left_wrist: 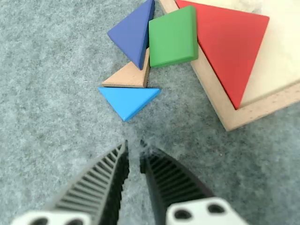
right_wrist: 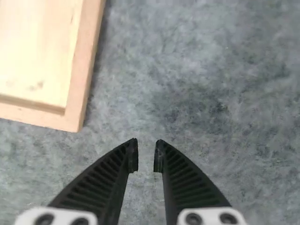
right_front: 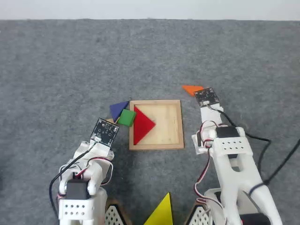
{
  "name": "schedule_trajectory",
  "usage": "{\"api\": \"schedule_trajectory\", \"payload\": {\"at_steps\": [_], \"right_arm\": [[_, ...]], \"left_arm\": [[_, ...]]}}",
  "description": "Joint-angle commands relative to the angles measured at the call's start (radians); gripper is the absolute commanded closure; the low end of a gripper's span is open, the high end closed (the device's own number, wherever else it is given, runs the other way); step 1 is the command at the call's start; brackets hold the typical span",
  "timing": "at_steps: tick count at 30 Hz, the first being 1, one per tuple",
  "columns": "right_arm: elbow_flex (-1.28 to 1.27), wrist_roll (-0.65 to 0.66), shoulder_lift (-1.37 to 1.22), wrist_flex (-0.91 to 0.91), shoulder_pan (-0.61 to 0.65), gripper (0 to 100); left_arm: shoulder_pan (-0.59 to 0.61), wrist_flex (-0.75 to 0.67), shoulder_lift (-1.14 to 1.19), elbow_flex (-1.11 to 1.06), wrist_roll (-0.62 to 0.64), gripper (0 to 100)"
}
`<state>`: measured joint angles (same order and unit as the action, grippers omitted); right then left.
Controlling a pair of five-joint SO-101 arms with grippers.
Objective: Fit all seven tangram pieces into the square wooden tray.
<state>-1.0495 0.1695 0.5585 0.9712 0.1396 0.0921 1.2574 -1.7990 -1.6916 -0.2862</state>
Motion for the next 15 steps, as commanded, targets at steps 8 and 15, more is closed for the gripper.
{"api": "schedule_trajectory", "payload": {"at_steps": [8, 15], "right_arm": [[0.009, -0.012, 0.038, -0.019, -0.021, 92.6], [0.009, -0.017, 0.036, -0.039, -0.019, 92.6]], "left_arm": [[0.005, 0.005, -0.003, 0.008, 0.003, 96], [-0.087, 0.005, -0.005, 0.008, 0.003, 96]]}}
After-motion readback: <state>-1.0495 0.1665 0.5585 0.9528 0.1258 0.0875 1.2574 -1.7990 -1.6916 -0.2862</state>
